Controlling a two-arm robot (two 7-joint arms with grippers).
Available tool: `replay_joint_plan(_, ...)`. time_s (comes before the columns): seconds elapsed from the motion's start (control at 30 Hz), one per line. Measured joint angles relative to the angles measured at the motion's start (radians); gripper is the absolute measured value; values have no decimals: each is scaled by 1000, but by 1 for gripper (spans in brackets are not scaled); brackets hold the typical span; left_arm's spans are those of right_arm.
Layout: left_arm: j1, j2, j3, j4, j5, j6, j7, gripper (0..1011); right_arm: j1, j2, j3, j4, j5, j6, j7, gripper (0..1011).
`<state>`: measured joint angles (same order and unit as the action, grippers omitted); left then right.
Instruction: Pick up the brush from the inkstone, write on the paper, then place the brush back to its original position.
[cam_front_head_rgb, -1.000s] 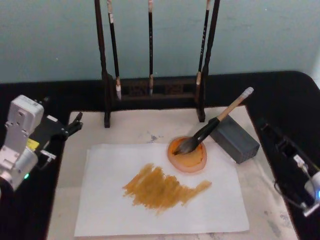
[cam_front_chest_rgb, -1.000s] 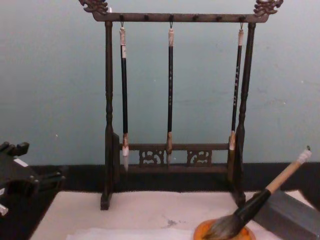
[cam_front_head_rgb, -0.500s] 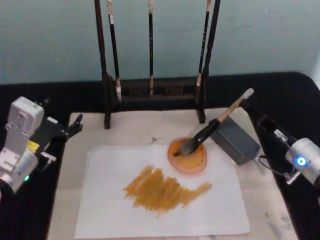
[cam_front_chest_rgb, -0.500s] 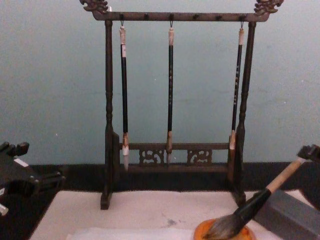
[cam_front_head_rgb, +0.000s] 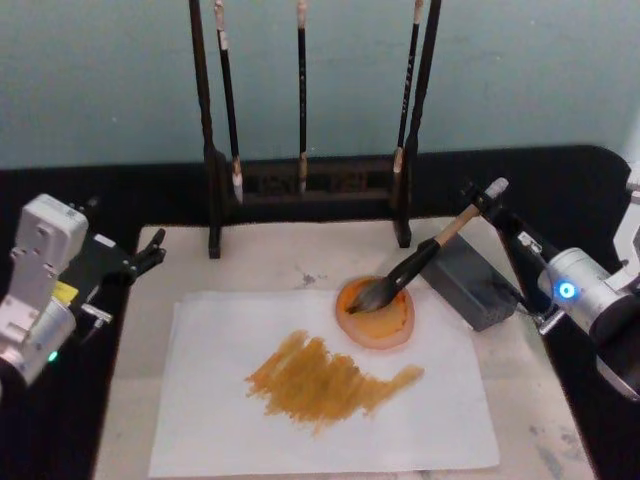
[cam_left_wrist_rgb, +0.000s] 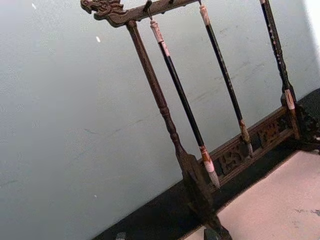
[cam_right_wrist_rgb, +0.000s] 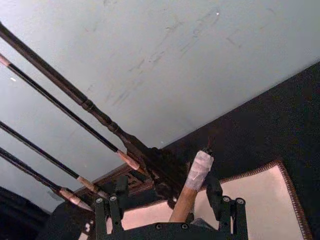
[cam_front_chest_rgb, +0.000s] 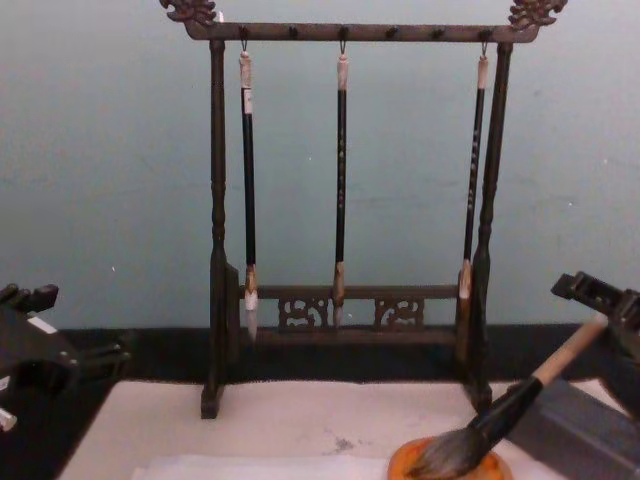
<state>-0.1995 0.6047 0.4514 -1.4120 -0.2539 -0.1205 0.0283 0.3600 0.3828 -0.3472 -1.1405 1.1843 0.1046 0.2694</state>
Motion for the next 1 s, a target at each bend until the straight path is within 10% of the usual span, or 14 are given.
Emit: replay_joint_plan(1.0, 0, 0, 0, 0, 0, 0, 0, 1010, 36, -59, 30, 77, -24, 14, -9, 1000)
